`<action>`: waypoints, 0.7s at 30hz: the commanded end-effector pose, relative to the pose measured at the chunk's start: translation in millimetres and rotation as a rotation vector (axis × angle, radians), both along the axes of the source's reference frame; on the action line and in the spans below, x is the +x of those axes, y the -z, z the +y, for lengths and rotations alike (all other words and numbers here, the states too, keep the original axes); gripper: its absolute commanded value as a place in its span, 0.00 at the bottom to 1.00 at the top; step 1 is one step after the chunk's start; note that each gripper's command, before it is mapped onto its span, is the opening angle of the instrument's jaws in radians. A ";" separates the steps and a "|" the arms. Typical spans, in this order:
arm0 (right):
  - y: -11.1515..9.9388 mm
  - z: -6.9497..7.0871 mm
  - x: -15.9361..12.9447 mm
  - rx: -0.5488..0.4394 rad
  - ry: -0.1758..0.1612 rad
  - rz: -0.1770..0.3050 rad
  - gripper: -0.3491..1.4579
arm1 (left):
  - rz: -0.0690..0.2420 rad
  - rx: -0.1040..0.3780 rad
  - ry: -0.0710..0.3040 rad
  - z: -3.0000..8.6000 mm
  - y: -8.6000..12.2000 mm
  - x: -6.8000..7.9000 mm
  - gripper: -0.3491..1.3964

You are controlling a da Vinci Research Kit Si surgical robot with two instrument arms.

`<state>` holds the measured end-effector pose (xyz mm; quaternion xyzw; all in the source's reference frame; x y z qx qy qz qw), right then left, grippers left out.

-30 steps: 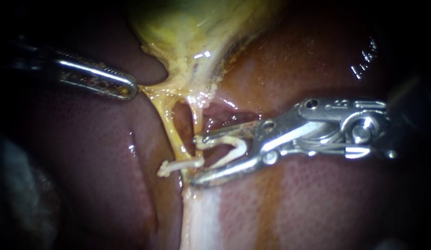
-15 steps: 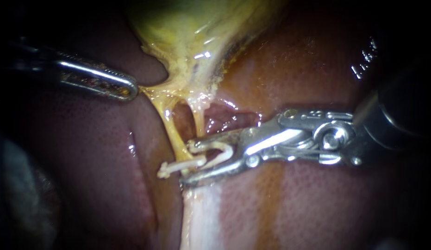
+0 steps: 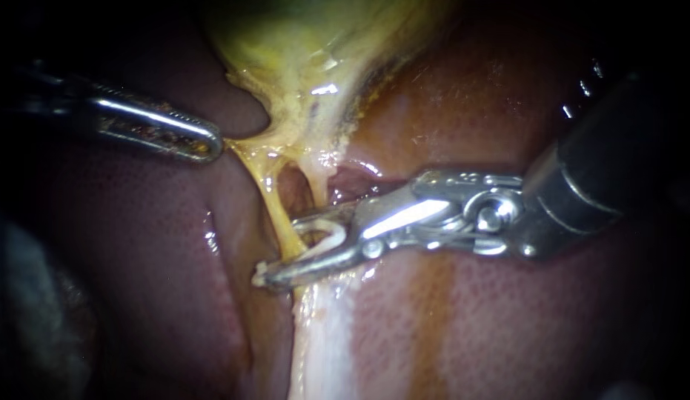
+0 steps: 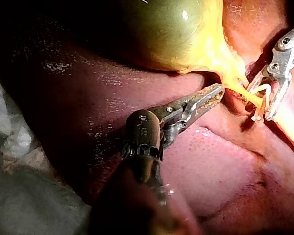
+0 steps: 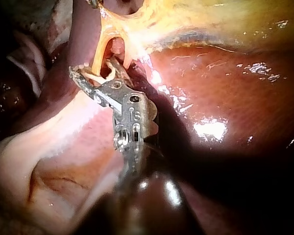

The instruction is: Clipping second clip left tube

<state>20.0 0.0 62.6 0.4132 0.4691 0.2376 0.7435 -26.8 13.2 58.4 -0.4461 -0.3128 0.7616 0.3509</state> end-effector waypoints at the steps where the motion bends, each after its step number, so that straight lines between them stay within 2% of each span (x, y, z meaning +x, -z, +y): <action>1: 0.0 -0.1 0.3 -0.001 0.000 0.001 0.47 | 0.001 0.000 0.000 0.0 0.0 0.0 0.00; 7: 0.4 -0.5 1.2 0.002 -0.006 0.014 0.47 | 0.001 0.000 0.001 -0.1 0.0 -0.1 0.00; 13: 2.2 -1.2 1.7 0.017 -0.018 0.060 0.47 | 0.001 0.000 0.001 -0.1 0.0 -0.1 0.00; 21: 6.4 -1.7 1.9 0.052 0.016 0.131 0.47 | 0.001 0.000 0.000 -0.1 0.0 -0.1 0.00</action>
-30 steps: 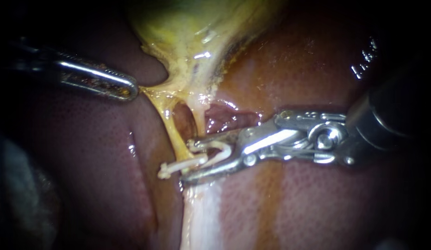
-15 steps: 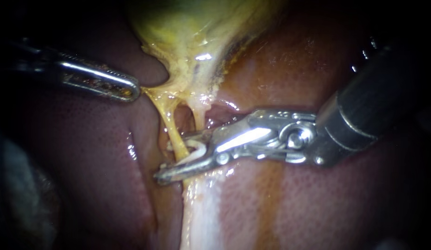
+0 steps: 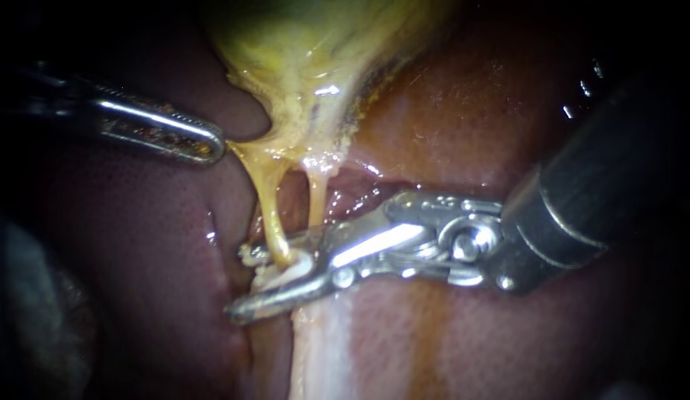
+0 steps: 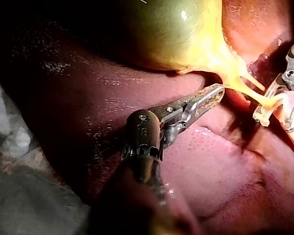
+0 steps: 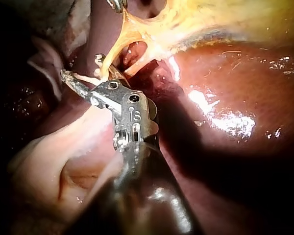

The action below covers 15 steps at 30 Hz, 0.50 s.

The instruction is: Clipping second clip left tube

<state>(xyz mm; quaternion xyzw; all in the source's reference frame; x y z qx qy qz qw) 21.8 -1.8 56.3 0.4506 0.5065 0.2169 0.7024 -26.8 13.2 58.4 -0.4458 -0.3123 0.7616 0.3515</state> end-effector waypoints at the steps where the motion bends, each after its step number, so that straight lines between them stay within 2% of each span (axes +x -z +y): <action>1: 0.5 -0.1 0.0 0.003 0.006 0.011 0.47 | 0.000 0.000 -0.001 0.0 0.0 0.0 0.00; 4: 1.9 -0.3 0.3 0.013 0.023 0.039 0.46 | 0.000 0.000 -0.001 0.0 0.0 0.0 0.00; 9: 2.9 -0.7 0.5 0.017 0.053 0.061 0.45 | 0.000 0.000 -0.001 0.0 0.0 0.0 0.00; 15: 2.8 -0.6 0.4 0.018 0.054 0.062 0.41 | 0.000 0.000 -0.001 0.0 0.0 0.1 0.00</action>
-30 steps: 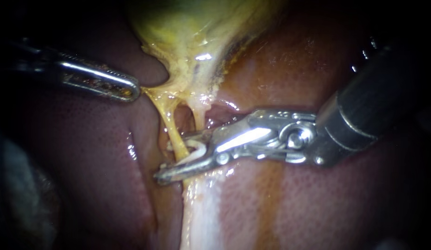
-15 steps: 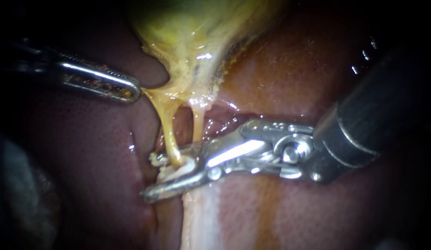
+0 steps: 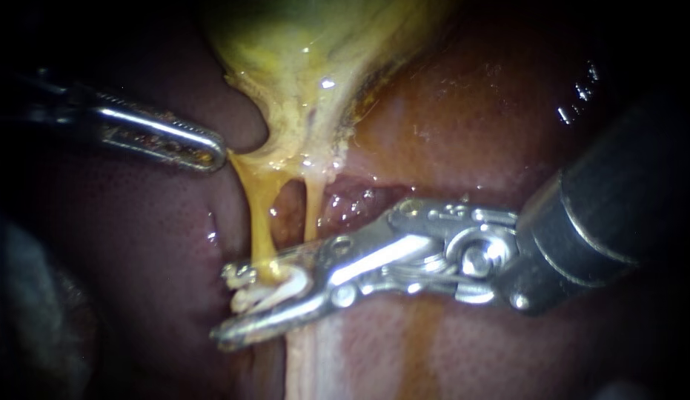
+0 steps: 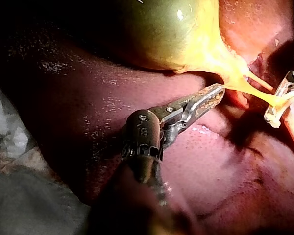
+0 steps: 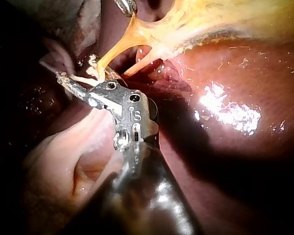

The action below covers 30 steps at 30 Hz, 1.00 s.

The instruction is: Clipping second clip left tube

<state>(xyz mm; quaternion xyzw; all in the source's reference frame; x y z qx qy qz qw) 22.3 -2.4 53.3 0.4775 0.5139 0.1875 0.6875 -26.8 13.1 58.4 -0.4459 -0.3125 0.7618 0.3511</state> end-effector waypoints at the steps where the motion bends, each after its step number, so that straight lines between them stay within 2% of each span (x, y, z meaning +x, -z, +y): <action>1: -0.1 0.2 -0.2 0.000 -0.001 -0.002 0.40 | 0.000 0.000 0.000 0.0 0.0 0.0 0.00; 11: 0.0 0.9 -1.3 0.006 0.001 0.004 0.19 | 0.000 0.000 0.000 0.0 -0.1 0.0 0.00; 16: 0.0 0.9 -1.6 0.048 0.001 -0.018 0.09 | 0.000 -0.001 0.000 -0.1 -0.1 0.0 0.00; 19: 0.0 0.9 -1.8 0.074 0.001 -0.031 0.00 | 0.000 -0.001 0.000 -0.1 -0.1 0.0 0.00; 23: -0.1 0.9 -2.2 0.110 -0.001 -0.050 0.00 | 0.000 -0.001 0.000 -0.1 -0.1 0.0 0.00; 30: -0.4 0.7 -2.5 0.107 0.002 -0.053 0.00 | 0.000 -0.001 0.000 -0.1 -0.1 0.0 0.00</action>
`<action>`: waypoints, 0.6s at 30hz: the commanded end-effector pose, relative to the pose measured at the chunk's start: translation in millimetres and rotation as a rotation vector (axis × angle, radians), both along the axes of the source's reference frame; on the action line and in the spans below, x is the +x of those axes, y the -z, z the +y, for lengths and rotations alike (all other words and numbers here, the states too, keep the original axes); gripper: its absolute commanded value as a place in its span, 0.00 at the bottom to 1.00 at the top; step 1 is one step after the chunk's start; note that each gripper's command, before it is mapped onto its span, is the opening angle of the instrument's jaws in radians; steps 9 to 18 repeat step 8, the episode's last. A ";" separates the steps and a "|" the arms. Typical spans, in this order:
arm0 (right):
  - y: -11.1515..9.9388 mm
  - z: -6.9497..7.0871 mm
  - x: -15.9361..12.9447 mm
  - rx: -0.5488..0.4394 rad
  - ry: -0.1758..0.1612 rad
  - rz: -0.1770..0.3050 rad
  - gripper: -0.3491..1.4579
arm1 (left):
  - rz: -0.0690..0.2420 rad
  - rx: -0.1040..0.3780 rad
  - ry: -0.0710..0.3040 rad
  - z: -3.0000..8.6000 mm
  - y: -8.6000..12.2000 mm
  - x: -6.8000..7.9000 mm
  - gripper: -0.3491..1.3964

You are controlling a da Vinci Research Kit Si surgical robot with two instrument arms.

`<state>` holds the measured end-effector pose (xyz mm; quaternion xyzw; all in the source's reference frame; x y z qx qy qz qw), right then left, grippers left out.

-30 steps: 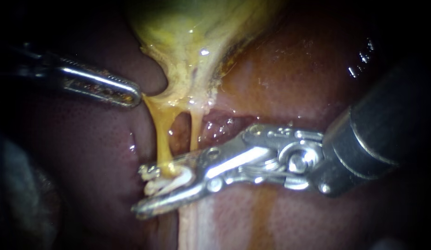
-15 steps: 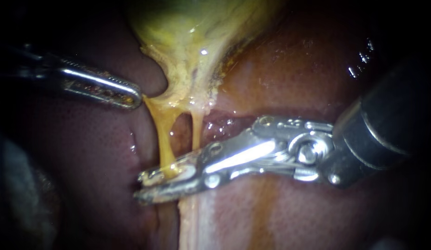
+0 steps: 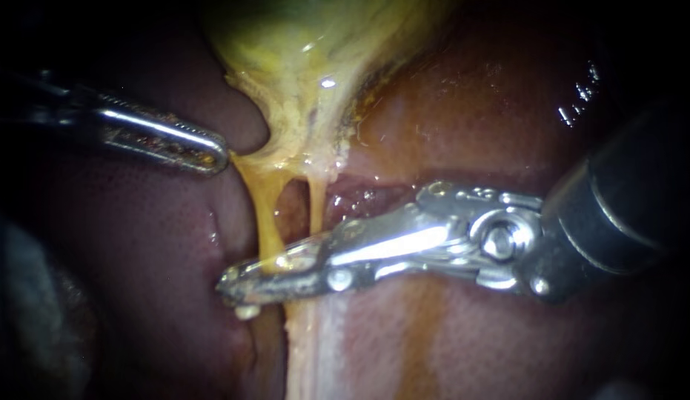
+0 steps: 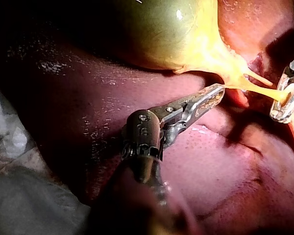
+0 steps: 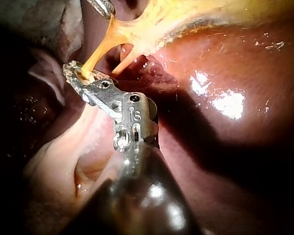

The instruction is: Clipping second clip left tube

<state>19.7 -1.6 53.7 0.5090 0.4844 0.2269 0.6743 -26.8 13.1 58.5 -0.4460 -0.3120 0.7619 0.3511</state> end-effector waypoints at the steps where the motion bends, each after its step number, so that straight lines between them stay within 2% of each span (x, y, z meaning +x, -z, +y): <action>1: -0.1 -0.1 0.1 -0.001 0.000 0.000 0.00 | 0.000 0.000 0.000 0.0 0.0 0.0 0.00; 18: -0.3 -0.2 0.1 0.003 0.001 -0.002 0.00 | 0.000 0.000 -0.001 0.1 -0.1 0.0 0.00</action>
